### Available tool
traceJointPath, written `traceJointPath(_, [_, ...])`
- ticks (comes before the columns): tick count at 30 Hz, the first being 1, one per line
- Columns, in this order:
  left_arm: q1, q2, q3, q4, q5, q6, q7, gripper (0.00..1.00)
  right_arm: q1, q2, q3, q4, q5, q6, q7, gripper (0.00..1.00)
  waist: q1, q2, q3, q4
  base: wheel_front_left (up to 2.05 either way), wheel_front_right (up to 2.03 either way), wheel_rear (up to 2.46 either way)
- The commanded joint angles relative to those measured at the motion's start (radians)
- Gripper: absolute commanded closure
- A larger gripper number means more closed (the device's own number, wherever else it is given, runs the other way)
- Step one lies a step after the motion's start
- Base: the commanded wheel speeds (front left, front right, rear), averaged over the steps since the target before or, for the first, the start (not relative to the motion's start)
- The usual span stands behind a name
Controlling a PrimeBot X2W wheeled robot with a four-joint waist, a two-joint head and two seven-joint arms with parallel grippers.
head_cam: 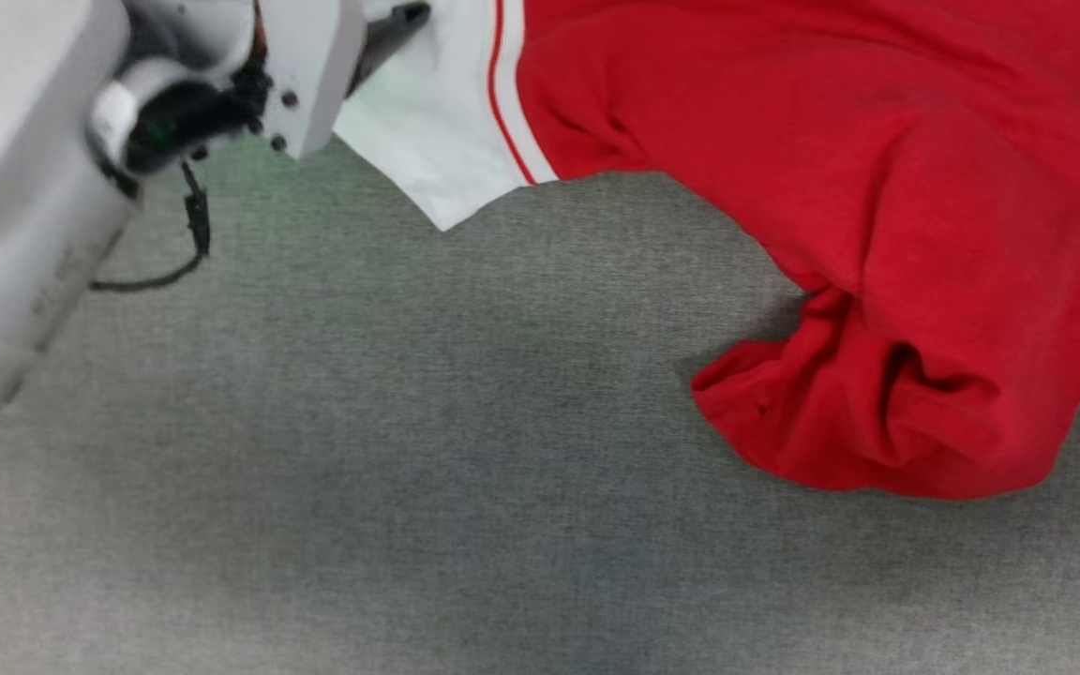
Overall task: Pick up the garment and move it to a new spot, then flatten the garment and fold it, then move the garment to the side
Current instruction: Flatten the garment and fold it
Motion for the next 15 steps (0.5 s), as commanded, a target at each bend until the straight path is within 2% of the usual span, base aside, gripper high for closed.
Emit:
traceJointPath(1, [-0.025, 0.001, -0.026, 0.031, -0.059, 0.003, 0.041, 0.00, 0.066, 0.015, 0.073, 0.052, -0.003, -0.009, 0.009, 1.00, 0.0000, 0.0000, 0.016, -0.019, 0.00, 0.00, 0.00])
traceJointPath(6, [-0.043, 0.006, -0.105, 0.067, -0.155, 0.003, 0.088, 0.00, 0.036, 0.017, 0.113, 0.056, 0.015, -0.010, -0.006, 1.00, 0.0000, 0.0000, 0.029, -0.025, 0.00, 0.00, 0.00])
traceJointPath(7, [-0.041, 0.001, -0.113, 0.068, -0.182, 0.002, 0.093, 0.04, 0.031, 0.018, 0.120, 0.057, 0.019, -0.010, -0.012, 1.00, 0.0000, 0.0000, 0.031, -0.025, 0.00, 0.00, 0.00])
traceJointPath(9, [-0.038, -0.002, -0.133, 0.067, -0.222, 0.002, 0.108, 0.64, 0.020, 0.020, 0.133, 0.055, 0.028, -0.010, -0.020, 1.00, 0.0000, 0.0000, 0.033, -0.026, 0.00, 0.00, 0.00])
traceJointPath(10, [-0.037, -0.001, -0.150, 0.060, -0.237, 0.002, 0.115, 1.00, 0.014, 0.022, 0.139, 0.054, 0.035, -0.010, -0.026, 1.00, 0.0000, 0.0000, 0.033, -0.027, 0.00, 0.00, 0.00])
traceJointPath(15, [-0.050, 0.015, -0.189, 0.048, -0.266, 0.000, 0.080, 1.00, -0.008, 0.028, 0.145, 0.049, 0.058, -0.010, -0.069, 1.00, 0.0000, 0.0000, 0.028, -0.029, 0.00, 0.00, 0.00])
